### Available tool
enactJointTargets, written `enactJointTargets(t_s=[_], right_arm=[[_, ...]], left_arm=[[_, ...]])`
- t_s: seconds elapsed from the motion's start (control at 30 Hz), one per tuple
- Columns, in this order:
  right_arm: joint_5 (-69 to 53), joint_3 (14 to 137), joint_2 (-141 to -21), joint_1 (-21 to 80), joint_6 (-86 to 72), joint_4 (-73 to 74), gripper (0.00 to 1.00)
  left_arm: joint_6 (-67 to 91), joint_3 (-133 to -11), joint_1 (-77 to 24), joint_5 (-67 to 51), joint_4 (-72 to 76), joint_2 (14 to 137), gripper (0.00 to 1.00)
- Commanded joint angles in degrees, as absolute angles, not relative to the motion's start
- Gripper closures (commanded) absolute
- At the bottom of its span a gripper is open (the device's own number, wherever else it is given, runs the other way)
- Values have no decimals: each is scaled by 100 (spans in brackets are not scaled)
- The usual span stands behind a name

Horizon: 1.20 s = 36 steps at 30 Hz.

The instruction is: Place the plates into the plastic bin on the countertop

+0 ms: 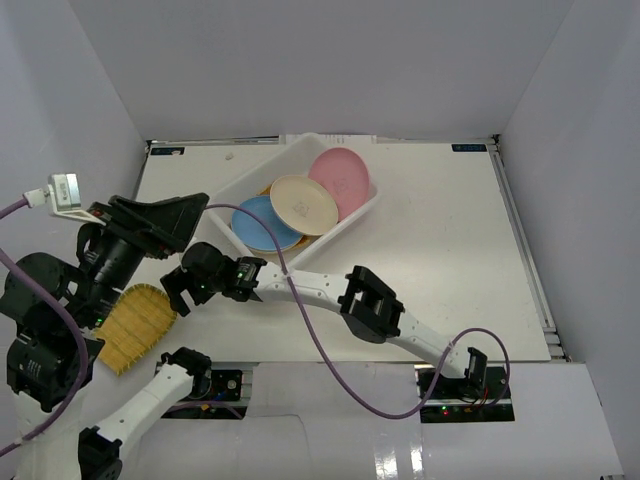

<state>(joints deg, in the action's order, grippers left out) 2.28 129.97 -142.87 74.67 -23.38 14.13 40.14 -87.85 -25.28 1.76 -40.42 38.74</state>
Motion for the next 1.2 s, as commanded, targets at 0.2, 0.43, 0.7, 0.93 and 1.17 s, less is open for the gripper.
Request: enactJointTargets(t_s=[0.2, 0.43, 0.7, 0.93, 1.17], right_arm=[[-648, 13131, -15028, 7251, -3101, 653, 8], [-1291, 13112, -15529, 7163, -4122, -202, 0], [-1766, 12709, -15662, 7031, -4693, -782, 54], [-1617, 12042, -14960, 7005, -4519, -1291, 92], [-1055, 12023, -13512, 7084, -3492, -1020, 92]], left_arm=[[3955, -8262, -2514, -466, -3990, 3692, 2], [3788, -8016, -2522, -264, -4052, 3525, 2], [3648, -7858, -2514, -114, -4113, 3314, 2], [3560, -7769, -2522, 141, -4157, 3252, 2], [3358, -8410, -2522, 342, -4184, 3401, 2]])
